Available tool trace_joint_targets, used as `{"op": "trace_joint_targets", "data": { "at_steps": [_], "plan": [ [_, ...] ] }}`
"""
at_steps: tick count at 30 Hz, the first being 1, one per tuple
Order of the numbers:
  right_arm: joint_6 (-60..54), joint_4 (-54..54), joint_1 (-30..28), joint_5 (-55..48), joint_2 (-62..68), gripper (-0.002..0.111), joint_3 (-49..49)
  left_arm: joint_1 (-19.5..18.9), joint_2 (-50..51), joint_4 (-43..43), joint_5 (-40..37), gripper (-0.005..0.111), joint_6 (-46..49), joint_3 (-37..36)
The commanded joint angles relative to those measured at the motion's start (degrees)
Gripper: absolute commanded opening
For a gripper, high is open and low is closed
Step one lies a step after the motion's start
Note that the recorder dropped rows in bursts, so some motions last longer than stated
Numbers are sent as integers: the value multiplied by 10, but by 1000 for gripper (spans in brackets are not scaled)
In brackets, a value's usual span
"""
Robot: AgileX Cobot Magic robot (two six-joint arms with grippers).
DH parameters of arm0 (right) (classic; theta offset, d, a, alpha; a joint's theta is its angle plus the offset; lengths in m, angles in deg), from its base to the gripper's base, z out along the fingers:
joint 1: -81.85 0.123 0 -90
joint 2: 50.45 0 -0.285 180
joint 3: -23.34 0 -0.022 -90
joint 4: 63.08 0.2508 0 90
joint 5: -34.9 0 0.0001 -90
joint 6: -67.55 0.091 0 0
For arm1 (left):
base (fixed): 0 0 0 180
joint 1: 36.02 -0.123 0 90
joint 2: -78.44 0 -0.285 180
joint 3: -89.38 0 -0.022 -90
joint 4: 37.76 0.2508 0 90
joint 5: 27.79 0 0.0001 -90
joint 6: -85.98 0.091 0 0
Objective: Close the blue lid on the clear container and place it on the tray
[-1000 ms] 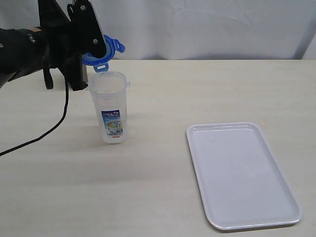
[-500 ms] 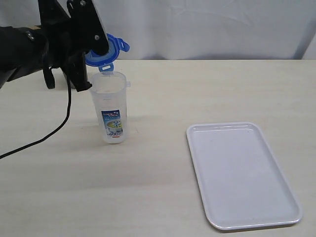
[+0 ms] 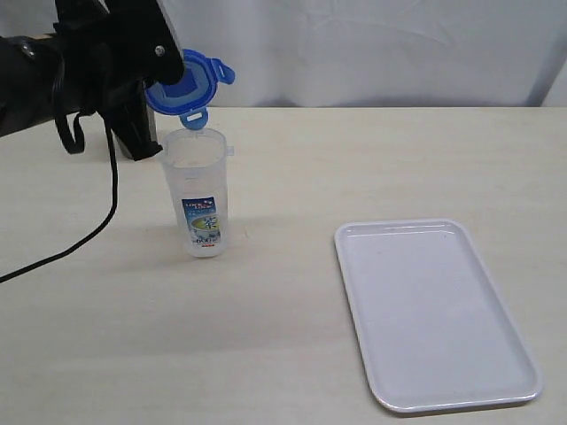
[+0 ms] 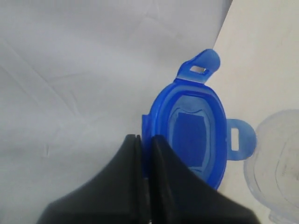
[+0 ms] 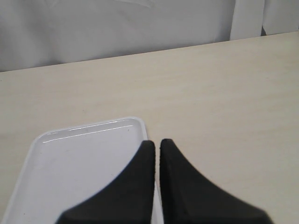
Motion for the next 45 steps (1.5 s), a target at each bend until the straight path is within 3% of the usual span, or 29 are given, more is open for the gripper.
{"op": "trace_joint_targets", "data": {
  "at_steps": [1,25,31,45],
  "plan": [
    [-1,0,1,0,-1,4,-2,5,-3,-5,49,0,22,-16],
    [-1,0,1,0,-1,4,-2,5,31,-22,36,0,4,-16],
    [-1,0,1,0,-1,4,-2,37,13,-26,50,0,8,-16],
    [-1,0,1,0,-1,4,-2,38,13,-69,44,0,53,-34]
  ]
}}
